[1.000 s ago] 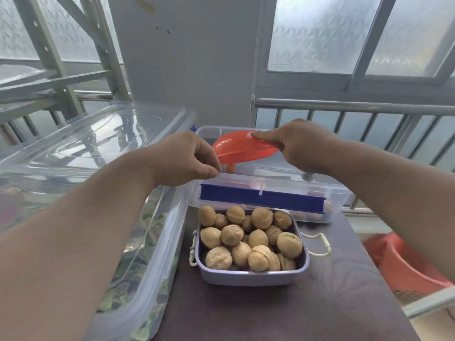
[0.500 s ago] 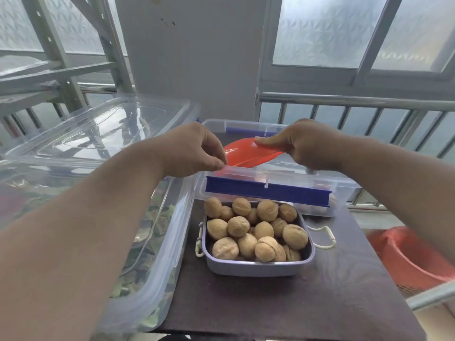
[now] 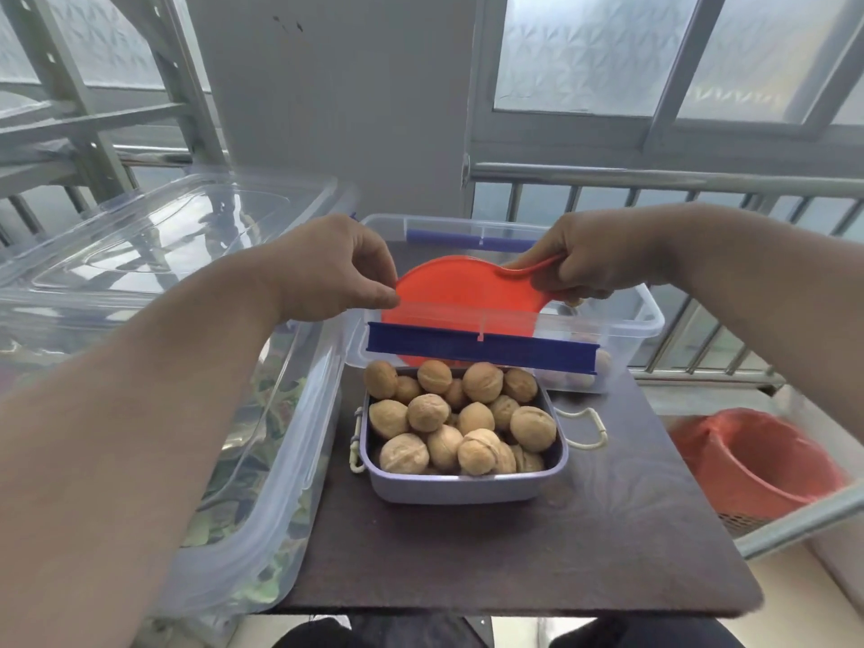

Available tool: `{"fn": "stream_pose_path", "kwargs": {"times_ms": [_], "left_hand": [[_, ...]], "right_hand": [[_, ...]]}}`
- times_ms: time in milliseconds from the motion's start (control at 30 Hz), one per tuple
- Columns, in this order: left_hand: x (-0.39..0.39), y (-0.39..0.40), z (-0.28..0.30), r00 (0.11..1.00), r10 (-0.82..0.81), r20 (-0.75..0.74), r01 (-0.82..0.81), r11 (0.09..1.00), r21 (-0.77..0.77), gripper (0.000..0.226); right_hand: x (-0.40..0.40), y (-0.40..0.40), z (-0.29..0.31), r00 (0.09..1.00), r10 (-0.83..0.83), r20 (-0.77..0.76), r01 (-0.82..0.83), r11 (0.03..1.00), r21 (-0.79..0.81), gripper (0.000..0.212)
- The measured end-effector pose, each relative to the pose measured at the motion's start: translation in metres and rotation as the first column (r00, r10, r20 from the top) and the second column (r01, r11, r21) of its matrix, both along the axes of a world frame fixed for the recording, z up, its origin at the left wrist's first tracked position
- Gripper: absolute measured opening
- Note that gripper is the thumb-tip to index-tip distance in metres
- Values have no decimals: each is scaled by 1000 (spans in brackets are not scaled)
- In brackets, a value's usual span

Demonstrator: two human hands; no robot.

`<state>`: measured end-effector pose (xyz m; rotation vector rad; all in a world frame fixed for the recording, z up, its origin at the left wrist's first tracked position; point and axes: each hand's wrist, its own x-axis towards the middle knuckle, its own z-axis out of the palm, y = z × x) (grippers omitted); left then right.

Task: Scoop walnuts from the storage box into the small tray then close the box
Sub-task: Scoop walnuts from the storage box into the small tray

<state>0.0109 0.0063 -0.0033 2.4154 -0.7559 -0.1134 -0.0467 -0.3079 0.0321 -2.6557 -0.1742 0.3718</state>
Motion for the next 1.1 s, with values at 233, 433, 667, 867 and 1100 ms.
{"fn": "stream_pose_path", "kwargs": {"times_ms": [233,433,667,867,1100], "left_hand": [[3,2,-1,1000,11,0,-11,1000,-15,35],[2,3,0,998,46,51,-48,999,27,64],[4,3,0,993,103,60,-103,995,-3,104],[2,-4,1,991,124,41,-120,989,-84,99],[-8,-5,1,999,15,50,-4,976,-217,82]], "right_hand": [[16,-4,-18,934,-101,-344,203,940,275,25],[28,-12,-42,851,-137,-506,408,780,474,44],[20,-9,-32,872,-158,-463,433,691,580,18],[-1,-7,-13,915,-188,-356,388,647,657,20],[-39,-1,-3,932,-285,-226,357,598,718,11]]}}
